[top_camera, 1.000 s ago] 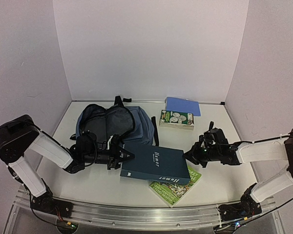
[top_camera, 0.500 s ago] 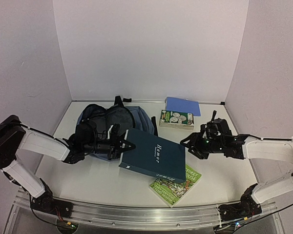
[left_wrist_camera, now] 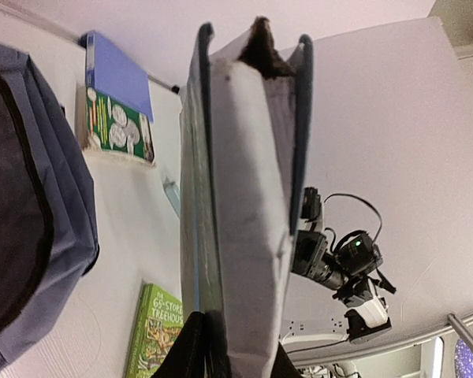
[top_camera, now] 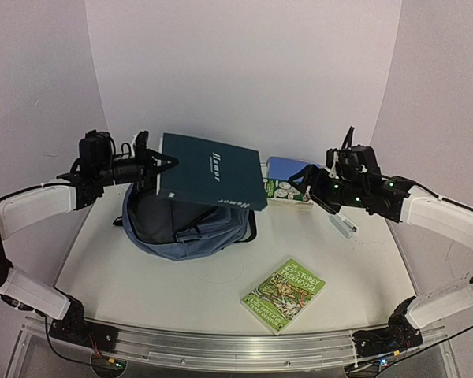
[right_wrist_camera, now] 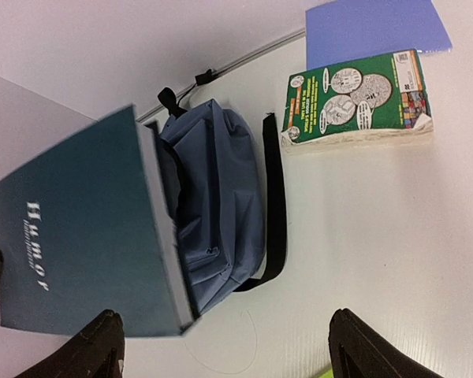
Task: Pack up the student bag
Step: Place the book in the student bag.
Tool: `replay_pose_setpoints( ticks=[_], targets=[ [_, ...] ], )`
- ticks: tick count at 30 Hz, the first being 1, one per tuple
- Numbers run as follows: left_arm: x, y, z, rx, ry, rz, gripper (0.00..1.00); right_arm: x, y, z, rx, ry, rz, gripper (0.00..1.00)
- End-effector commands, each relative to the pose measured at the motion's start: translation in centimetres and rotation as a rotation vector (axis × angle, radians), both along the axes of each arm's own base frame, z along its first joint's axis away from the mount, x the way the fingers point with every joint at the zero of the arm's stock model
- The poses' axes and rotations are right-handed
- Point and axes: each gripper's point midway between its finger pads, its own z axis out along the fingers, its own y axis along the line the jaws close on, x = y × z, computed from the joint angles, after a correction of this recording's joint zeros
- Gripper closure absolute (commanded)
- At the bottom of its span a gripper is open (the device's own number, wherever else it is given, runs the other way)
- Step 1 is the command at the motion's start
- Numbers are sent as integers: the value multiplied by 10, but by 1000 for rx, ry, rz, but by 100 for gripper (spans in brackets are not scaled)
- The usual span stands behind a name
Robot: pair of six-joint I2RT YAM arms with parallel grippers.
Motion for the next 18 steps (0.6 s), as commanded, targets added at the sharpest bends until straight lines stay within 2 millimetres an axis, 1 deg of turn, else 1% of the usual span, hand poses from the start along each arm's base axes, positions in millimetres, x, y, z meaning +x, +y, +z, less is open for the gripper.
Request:
replay_pose_setpoints(
  ticks=[1,3,5,8,9,10,11,14,18],
  targets=[
    [12,41,35,-10,-74,4,88,20,25,-7,-97,-21,33,13],
    [25,68,39,-5,-82,59,87,28,42,-6,-94,-34,57,14],
    [34,93,39,-1,-79,106,88,38,63,-11,-91,-35,86,17],
    [42,131,34,16,-68,204,88,50,94,-28,-82,-16,129,21],
    [43,140,32,26,-68,230,89,54,104,-31,-69,-10,137,21],
    [41,150,33,32,-69,259,89,57,114,-42,-61,14,151,21],
    [40,160,32,36,-70,285,89,59,124,-48,-44,29,168,22],
    [33,173,34,36,-73,312,89,68,153,-61,4,47,211,25],
    [26,186,27,62,-45,353,89,75,184,-81,46,84,267,31]
  ],
)
